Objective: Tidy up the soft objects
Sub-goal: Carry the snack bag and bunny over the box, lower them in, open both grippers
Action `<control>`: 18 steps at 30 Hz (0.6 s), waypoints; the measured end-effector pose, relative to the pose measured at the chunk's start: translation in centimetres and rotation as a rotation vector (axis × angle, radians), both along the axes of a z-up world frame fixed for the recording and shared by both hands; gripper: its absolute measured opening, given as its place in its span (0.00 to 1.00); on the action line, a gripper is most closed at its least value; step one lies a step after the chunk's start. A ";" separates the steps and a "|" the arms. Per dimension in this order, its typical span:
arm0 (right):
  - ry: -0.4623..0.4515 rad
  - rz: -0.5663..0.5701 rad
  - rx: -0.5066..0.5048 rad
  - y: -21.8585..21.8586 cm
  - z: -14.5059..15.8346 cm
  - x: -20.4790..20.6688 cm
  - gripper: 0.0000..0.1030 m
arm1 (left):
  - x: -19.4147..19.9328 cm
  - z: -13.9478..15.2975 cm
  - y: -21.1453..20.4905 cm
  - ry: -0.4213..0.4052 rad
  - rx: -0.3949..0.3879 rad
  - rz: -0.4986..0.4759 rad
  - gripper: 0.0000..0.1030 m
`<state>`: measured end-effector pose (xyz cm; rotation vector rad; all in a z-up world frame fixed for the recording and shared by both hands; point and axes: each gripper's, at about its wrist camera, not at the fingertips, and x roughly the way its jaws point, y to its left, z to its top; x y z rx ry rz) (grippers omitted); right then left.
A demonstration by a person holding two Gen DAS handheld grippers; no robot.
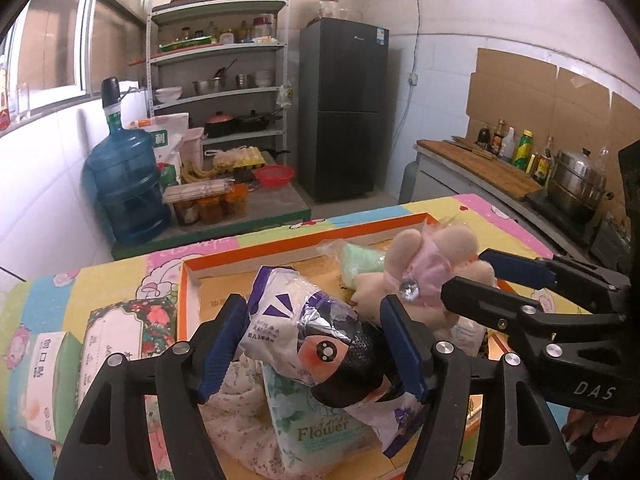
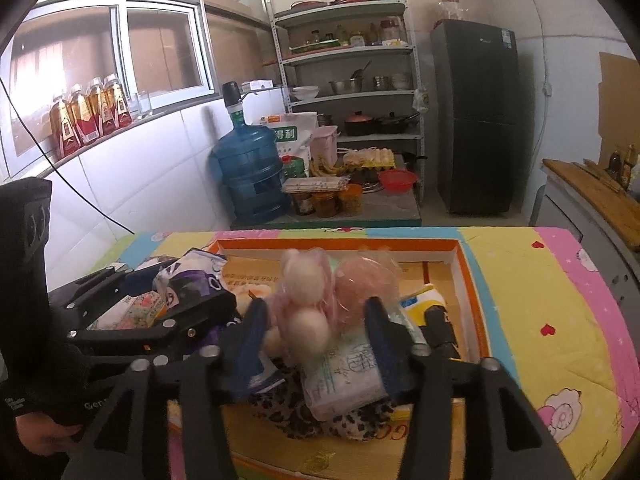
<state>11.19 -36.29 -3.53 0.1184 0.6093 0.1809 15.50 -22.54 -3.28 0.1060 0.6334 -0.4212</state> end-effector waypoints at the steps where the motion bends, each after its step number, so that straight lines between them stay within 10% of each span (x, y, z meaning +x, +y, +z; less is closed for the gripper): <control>1: -0.002 -0.003 0.000 -0.1 0.0 -0.2 0.54 | -0.2 0.0 0.0 -0.002 0.003 0.000 0.69; 18: -0.069 -0.055 -0.012 1.8 2.2 -4.9 0.54 | -5.4 2.7 4.4 -0.073 -0.013 0.046 0.71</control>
